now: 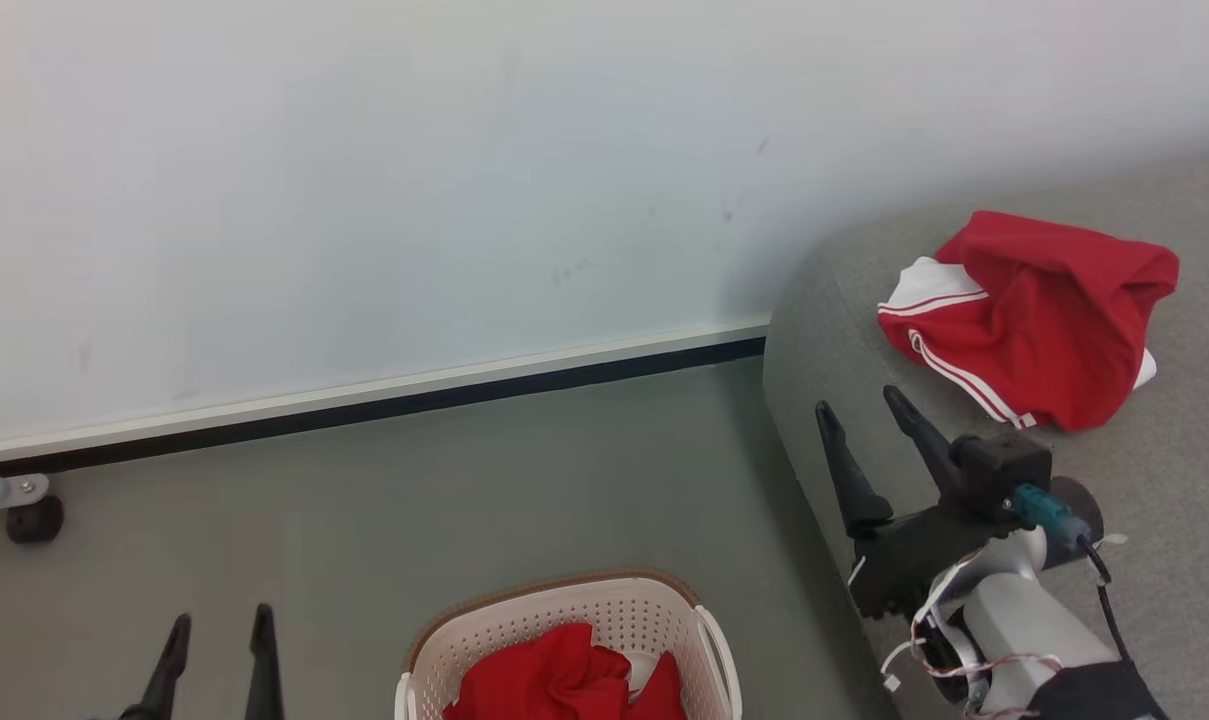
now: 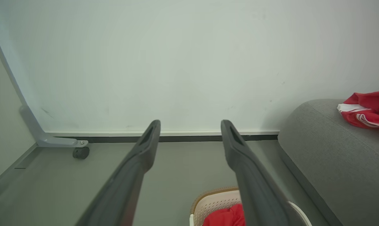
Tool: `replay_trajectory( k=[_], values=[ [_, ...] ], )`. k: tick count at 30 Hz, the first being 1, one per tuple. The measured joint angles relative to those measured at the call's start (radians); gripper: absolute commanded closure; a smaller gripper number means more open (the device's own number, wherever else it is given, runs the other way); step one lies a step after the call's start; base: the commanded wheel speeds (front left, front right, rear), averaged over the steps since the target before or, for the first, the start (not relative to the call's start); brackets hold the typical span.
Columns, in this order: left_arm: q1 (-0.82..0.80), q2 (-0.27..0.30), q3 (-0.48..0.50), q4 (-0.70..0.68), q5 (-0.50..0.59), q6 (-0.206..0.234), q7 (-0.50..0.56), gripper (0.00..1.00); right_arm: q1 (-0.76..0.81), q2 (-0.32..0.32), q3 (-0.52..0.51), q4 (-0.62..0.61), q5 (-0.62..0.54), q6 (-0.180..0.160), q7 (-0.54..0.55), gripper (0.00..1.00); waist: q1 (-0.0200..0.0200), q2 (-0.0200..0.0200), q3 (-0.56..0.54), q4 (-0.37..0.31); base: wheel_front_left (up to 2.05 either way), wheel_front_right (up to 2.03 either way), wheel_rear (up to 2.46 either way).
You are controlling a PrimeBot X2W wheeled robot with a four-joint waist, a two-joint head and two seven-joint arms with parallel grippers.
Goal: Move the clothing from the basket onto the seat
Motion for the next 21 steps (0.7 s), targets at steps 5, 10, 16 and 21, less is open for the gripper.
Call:
replay_trajectory(
  k=[5, 10, 16, 21],
  values=[
    [0.047, -0.001, 0.044, -0.025, 0.000, 0.009, -0.005, 0.00, 0.100, -0.012, -0.020, -0.118, -0.016, -0.045, 0.000, 0.00, 0.0001, 0.0000, -0.004, 0.008, 0.00, 0.00, 0.00],
    [0.071, -0.004, 0.060, -0.041, 0.001, 0.012, -0.005, 0.00, 0.165, -0.026, -0.036, -0.197, -0.023, -0.067, 0.000, 0.00, 0.0001, 0.0000, -0.002, 0.010, 0.00, 0.00, 0.00],
    [0.098, -0.016, 0.074, -0.062, 0.010, 0.017, -0.005, 0.00, 0.250, -0.046, -0.053, -0.294, -0.052, -0.086, 0.000, 0.00, 0.0001, 0.0000, 0.001, 0.012, 0.00, 0.00, 0.00],
    [0.115, -0.024, 0.083, -0.083, 0.019, 0.018, -0.005, 0.00, 0.312, -0.052, -0.071, -0.353, -0.061, -0.096, 0.000, 0.00, 0.0001, -0.0001, 0.001, 0.015, 0.00, 0.00, 0.00]
  ],
)
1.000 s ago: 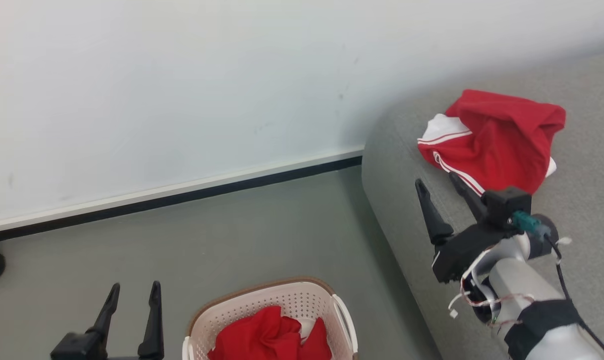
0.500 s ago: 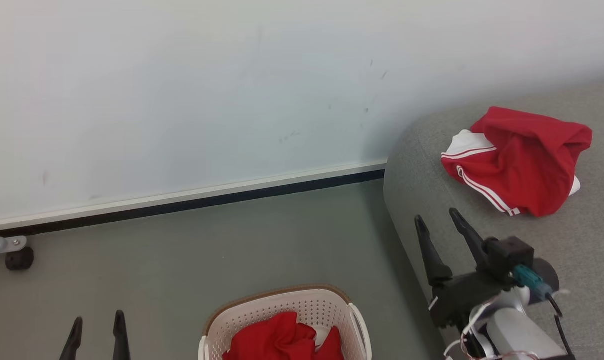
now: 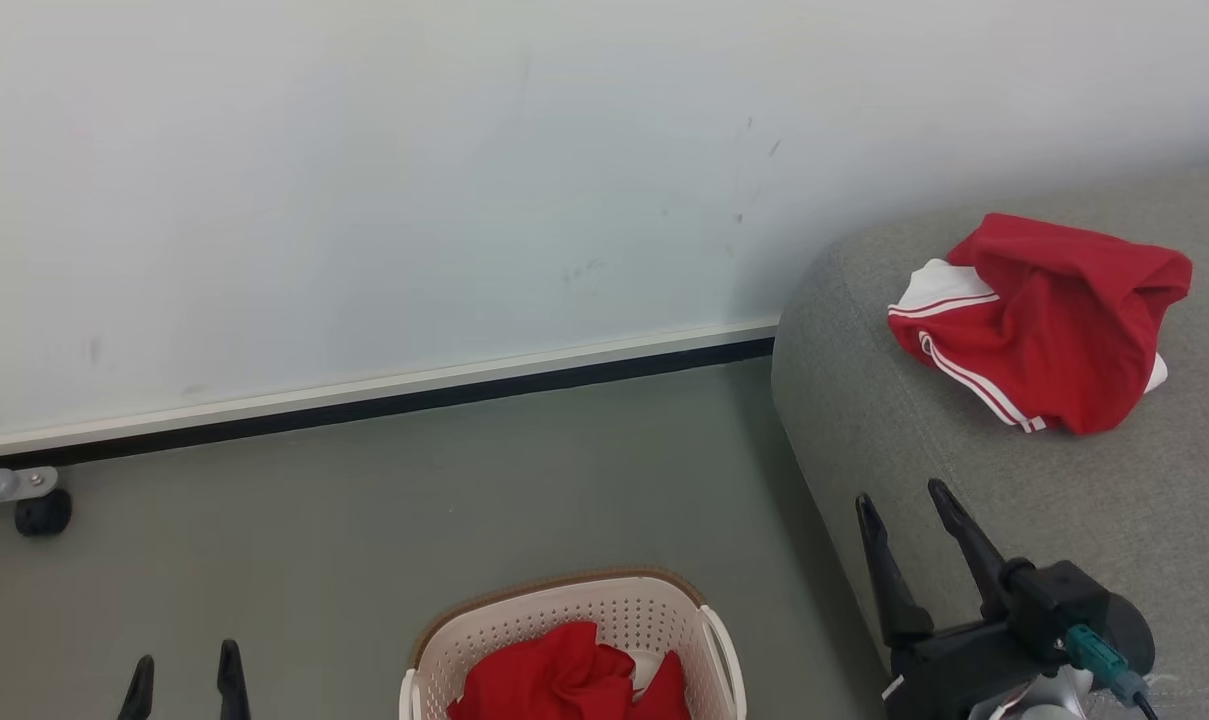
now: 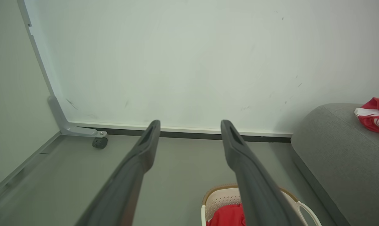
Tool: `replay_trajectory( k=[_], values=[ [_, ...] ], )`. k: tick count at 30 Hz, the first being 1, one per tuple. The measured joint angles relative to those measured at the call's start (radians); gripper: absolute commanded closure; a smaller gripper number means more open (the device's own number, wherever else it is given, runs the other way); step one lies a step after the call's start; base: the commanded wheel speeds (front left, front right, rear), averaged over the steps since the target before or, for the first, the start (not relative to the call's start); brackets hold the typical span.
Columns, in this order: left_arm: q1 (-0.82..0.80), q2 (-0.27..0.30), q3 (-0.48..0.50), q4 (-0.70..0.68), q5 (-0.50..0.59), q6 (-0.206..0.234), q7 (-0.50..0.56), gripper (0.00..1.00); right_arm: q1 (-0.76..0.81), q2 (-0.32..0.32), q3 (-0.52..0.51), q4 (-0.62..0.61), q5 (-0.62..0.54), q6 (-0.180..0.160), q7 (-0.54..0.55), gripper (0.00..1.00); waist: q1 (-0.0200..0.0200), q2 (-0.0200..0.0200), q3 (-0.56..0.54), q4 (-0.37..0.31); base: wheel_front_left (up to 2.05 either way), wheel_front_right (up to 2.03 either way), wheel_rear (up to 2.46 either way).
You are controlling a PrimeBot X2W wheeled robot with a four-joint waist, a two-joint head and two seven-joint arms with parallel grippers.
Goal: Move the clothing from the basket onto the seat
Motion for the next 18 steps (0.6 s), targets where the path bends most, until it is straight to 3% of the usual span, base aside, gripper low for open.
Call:
replay_trajectory(
  k=[18],
  values=[
    [0.021, -0.016, 0.008, -0.041, 0.047, 0.000, 0.000, 0.00, 0.122, 0.004, -0.040, -0.098, -0.023, -0.018, 0.000, 0.00, 0.0000, 0.0000, -0.008, -0.006, 0.00, 0.00, 0.00]
  ],
)
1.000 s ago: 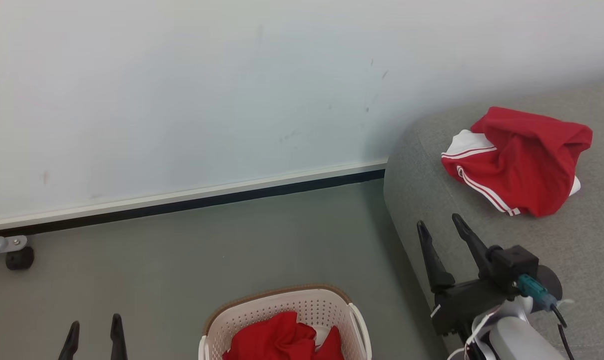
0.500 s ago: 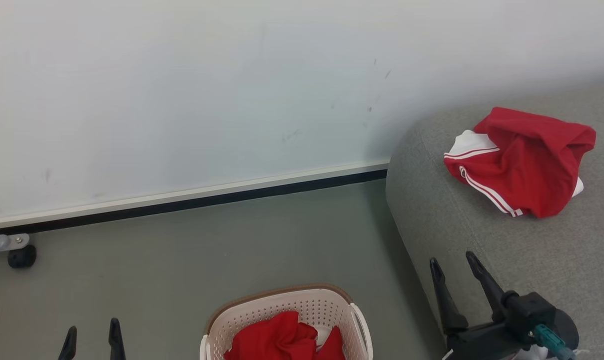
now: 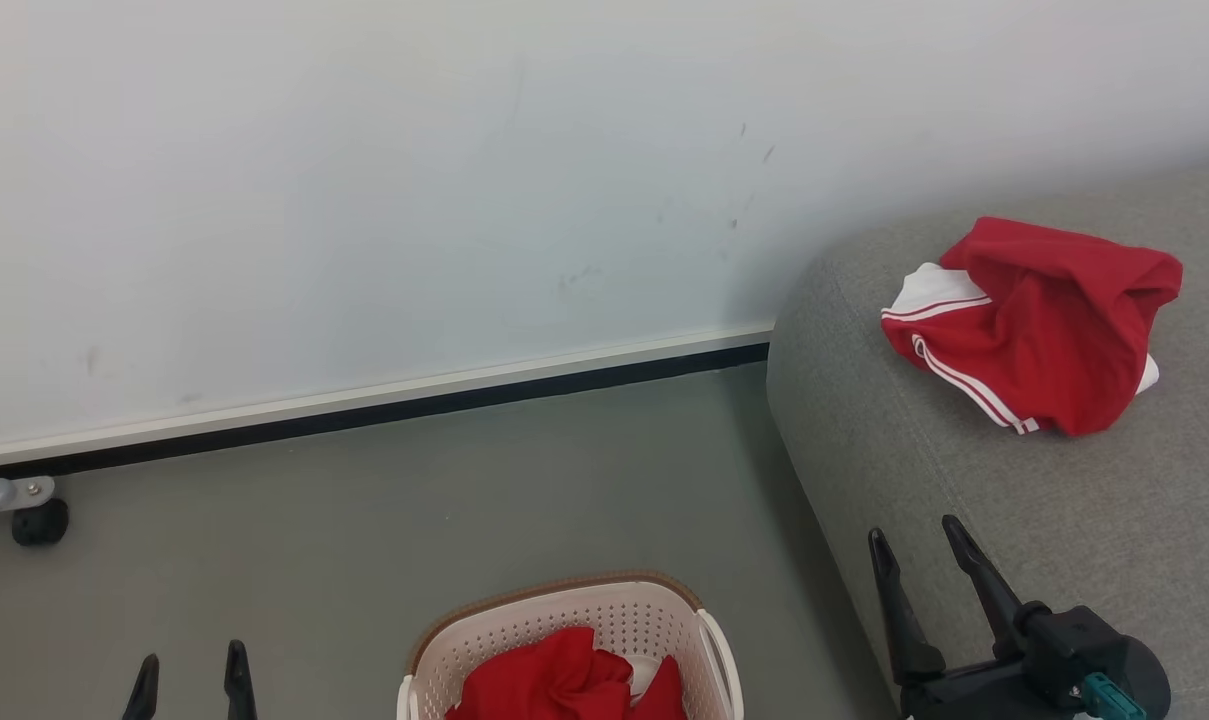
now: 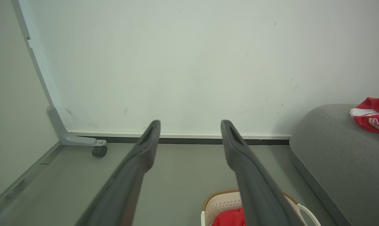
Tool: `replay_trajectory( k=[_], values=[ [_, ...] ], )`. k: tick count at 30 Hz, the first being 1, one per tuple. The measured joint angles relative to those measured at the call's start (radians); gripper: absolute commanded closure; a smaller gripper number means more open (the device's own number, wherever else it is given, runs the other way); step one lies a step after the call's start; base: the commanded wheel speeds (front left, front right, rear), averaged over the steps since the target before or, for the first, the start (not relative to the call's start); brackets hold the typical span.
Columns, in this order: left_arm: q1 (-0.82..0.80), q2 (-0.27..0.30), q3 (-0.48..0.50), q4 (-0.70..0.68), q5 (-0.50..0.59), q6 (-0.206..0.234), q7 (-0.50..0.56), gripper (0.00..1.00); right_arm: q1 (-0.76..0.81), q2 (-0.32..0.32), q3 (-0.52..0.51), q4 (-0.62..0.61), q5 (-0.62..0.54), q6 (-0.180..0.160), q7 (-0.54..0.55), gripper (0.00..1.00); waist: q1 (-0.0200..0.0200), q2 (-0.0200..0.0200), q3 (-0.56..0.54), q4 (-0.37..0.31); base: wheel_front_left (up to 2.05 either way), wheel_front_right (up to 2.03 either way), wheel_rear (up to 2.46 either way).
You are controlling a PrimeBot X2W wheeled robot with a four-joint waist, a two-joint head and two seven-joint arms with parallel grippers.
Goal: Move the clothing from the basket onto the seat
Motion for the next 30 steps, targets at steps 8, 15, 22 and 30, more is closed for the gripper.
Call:
replay_trajectory(
  k=[8, 15, 22, 30],
  values=[
    [0.000, -0.003, -0.002, -0.007, 0.011, 0.000, 0.000, 0.00, 0.020, 0.009, -0.008, -0.012, -0.005, -0.001, 0.000, 0.00, 0.0000, 0.0000, 0.001, -0.002, 0.00, 0.00, 0.00],
    [0.000, -0.003, -0.001, -0.009, 0.013, 0.000, 0.000, 0.00, 0.020, 0.009, -0.018, -0.024, -0.014, -0.001, 0.000, 0.00, 0.0000, 0.0000, 0.004, 0.001, 0.00, 0.00, 0.00],
    [0.000, -0.003, 0.003, -0.009, 0.014, -0.001, 0.000, 0.00, 0.020, 0.010, -0.024, -0.032, -0.016, -0.001, 0.000, 0.00, 0.0000, 0.0000, 0.006, 0.002, 0.00, 0.00, 0.00],
    [0.000, -0.003, 0.011, -0.015, 0.014, -0.003, -0.003, 0.00, 0.021, 0.009, -0.029, -0.042, -0.030, -0.001, 0.000, 0.00, 0.0000, 0.0000, 0.020, -0.001, 0.00, 0.00, 0.00]
  ],
)
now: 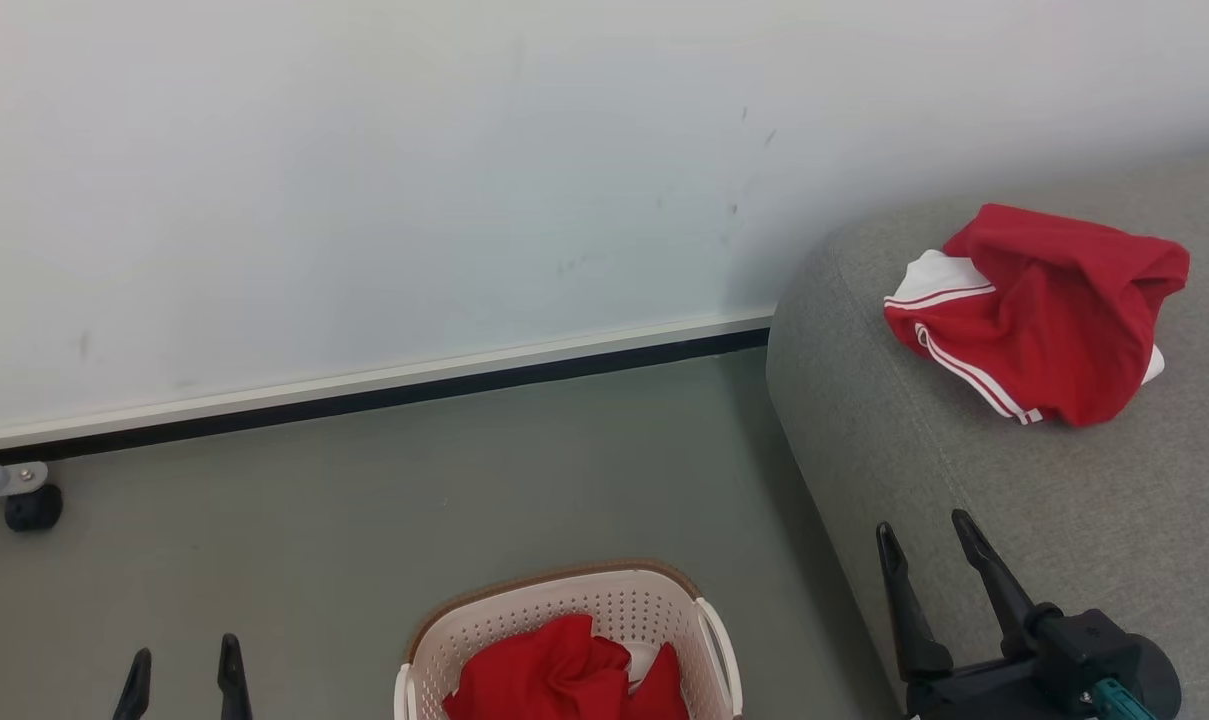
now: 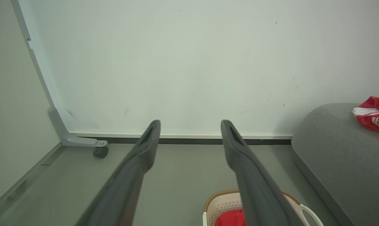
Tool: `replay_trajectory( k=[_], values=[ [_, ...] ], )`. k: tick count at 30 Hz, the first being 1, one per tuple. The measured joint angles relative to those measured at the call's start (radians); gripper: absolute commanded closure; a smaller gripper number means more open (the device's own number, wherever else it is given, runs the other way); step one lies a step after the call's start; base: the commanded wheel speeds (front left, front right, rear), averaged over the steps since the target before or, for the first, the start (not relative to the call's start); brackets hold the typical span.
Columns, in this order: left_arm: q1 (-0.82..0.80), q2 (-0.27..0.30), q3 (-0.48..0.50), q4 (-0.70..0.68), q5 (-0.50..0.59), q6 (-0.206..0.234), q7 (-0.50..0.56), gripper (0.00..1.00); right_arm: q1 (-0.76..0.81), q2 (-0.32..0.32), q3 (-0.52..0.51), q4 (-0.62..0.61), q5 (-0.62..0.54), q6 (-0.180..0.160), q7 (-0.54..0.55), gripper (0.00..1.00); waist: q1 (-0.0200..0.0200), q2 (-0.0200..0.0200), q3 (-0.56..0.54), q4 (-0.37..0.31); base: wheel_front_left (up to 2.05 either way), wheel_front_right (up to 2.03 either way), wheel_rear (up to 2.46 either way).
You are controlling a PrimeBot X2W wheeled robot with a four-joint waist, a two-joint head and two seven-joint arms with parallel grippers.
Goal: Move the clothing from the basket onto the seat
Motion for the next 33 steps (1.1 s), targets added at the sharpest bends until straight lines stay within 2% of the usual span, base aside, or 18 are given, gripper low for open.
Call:
replay_trajectory(
  k=[9, 19, 23, 33],
  values=[
    [-0.009, 0.011, -0.018, -0.009, 0.010, -0.026, 0.000, 0.00, -0.006, 0.000, -0.010, -0.036, -0.009, -0.003, -0.002, 0.00, 0.0000, 0.0000, 0.053, -0.007, 0.00, 0.00, 0.00],
    [-0.140, 0.022, -0.074, 0.001, 0.047, -0.053, 0.011, 0.00, -0.081, 0.004, -0.037, -0.068, -0.018, -0.007, -0.002, 0.00, 0.0001, 0.0001, 0.162, -0.014, 0.00, 0.00, 0.00],
    [-0.205, 0.021, -0.113, 0.025, 0.063, -0.063, 0.033, 0.00, -0.116, 0.007, -0.050, -0.078, -0.018, -0.007, -0.002, 0.00, 0.0002, 0.0001, 0.217, -0.019, 0.00, 0.00, 0.00],
    [-0.370, 0.002, -0.231, 0.132, 0.121, -0.123, 0.101, 0.00, -0.243, 0.023, -0.069, -0.101, -0.026, -0.007, -0.002, 0.00, 0.0003, 0.0002, 0.375, -0.047, 0.00, 0.00, 0.00]
  ],
)
